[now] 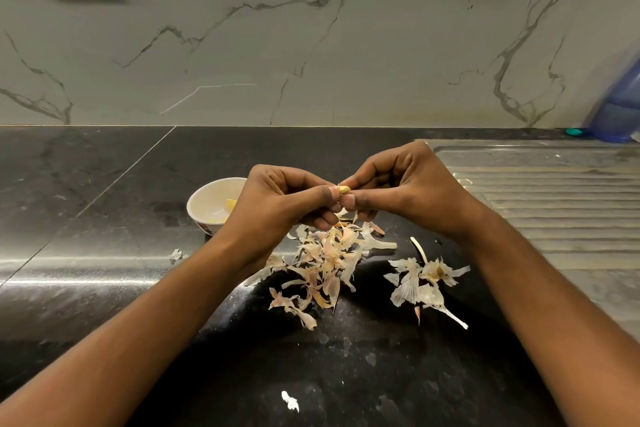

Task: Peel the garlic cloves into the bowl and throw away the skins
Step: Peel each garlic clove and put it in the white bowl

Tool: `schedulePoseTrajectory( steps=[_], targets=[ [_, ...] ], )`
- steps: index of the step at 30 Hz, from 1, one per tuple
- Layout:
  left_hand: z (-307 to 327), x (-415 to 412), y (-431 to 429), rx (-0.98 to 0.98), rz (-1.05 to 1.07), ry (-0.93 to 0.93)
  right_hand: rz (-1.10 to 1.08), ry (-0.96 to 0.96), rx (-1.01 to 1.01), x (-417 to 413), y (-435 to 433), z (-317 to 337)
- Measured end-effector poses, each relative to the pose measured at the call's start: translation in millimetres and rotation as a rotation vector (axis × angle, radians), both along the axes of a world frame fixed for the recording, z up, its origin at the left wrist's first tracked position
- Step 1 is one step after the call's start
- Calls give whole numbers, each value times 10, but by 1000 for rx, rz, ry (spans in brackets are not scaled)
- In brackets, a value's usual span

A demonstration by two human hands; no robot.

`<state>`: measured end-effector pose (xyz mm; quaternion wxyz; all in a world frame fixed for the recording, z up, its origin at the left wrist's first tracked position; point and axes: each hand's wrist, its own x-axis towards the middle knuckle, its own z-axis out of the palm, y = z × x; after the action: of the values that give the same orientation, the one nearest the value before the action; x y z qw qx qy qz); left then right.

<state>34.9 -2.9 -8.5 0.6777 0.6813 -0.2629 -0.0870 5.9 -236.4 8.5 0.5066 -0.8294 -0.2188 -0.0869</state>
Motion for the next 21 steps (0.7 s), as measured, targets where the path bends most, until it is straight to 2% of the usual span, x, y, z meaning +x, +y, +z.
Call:
schedulePoseTrajectory(
  steps=[4, 11, 17, 21],
  targets=[
    [-31, -1, -27, 28, 62, -42, 25, 3, -12, -13, 37, -3],
    [-6, 7, -23, -6, 112, -35, 22, 62, 124, -32, 61, -10],
    [11, 11, -11, -43, 73, 58, 57, 118, 210, -25, 50, -33],
    [10, 1, -28, -42, 61, 87, 131, 169, 179, -14, 31, -19]
  ],
)
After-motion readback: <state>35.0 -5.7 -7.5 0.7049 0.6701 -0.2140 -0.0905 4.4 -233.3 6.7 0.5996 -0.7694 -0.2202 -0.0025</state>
